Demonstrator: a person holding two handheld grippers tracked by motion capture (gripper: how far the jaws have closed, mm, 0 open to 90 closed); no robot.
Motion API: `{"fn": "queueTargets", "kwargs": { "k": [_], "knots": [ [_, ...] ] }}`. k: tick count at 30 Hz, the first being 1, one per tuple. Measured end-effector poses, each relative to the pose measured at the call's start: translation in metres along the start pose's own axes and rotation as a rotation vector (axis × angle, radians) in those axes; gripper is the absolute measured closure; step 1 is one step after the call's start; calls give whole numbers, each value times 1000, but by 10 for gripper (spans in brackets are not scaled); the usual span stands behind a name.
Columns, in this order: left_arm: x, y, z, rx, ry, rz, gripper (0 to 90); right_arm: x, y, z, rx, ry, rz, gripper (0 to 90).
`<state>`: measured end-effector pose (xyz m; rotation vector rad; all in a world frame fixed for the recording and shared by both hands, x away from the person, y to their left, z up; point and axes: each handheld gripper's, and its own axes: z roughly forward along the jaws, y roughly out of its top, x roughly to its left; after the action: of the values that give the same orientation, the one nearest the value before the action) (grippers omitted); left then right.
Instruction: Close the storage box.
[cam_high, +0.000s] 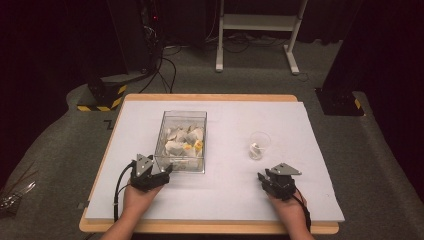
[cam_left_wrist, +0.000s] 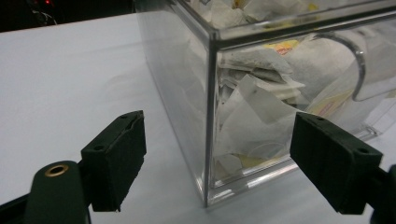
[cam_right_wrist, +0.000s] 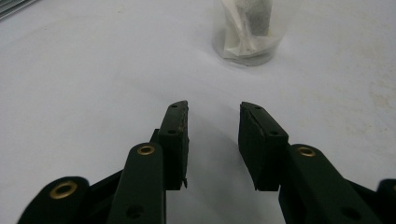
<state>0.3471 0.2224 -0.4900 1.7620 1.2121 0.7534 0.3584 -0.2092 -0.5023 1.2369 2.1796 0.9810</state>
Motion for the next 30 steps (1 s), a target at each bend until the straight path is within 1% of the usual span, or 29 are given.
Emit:
{"fn": "queueTargets", "kwargs": {
  "k": [2, 5, 7, 8, 12, 15, 17, 20, 21, 24, 25, 26, 27, 28, 30],
  "knots": [
    [0, 1, 3, -1, 6, -7, 187, 0, 0, 0, -1, 1, -1, 632],
    [1, 2, 6, -7, 7, -32, 185, 0, 0, 0, -1, 1, -1, 632],
    [1, 2, 7, -8, 12, -31, 184, 0, 0, 0, -1, 1, -2, 632],
    [0, 2, 8, -13, 25, -35, 185, 0, 0, 0, -1, 1, 0, 632],
    [-1, 2, 11, -19, 47, -41, 185, 0, 0, 0, 0, 1, 1, 631],
    [-1, 2, 13, -20, 48, -45, 172, 0, 0, 0, 0, 0, 0, 630],
    [-2, 2, 13, -20, 52, -40, 169, 0, 0, 0, 0, 0, 0, 629],
    [-3, 2, 12, -4, 50, -37, 201, 0, 0, 0, -1, 1, -2, 628],
    [-1, 2, 11, -2, 42, -36, 214, 0, 0, 0, 0, 1, 1, 627],
    [2, 1, 5, 11, 24, -14, 218, 0, 0, 0, -1, 2, 0, 627],
    [2, 1, 5, 11, 24, -14, 218, 0, 0, 0, -1, 2, 0, 627],
    [4, 0, -1, 21, 2, -2, 218, 0, 0, 0, -1, 3, 0, 626],
    [4, 0, -1, 21, 2, -2, 217, 0, 0, 0, -1, 3, 0, 625],
    [6, -2, -7, 32, -21, 13, 215, 0, 0, 0, -1, 3, -2, 624],
    [10, -5, -14, 36, -41, 18, 219, 0, 0, 0, -1, 3, -1, 623]
  ]
}}
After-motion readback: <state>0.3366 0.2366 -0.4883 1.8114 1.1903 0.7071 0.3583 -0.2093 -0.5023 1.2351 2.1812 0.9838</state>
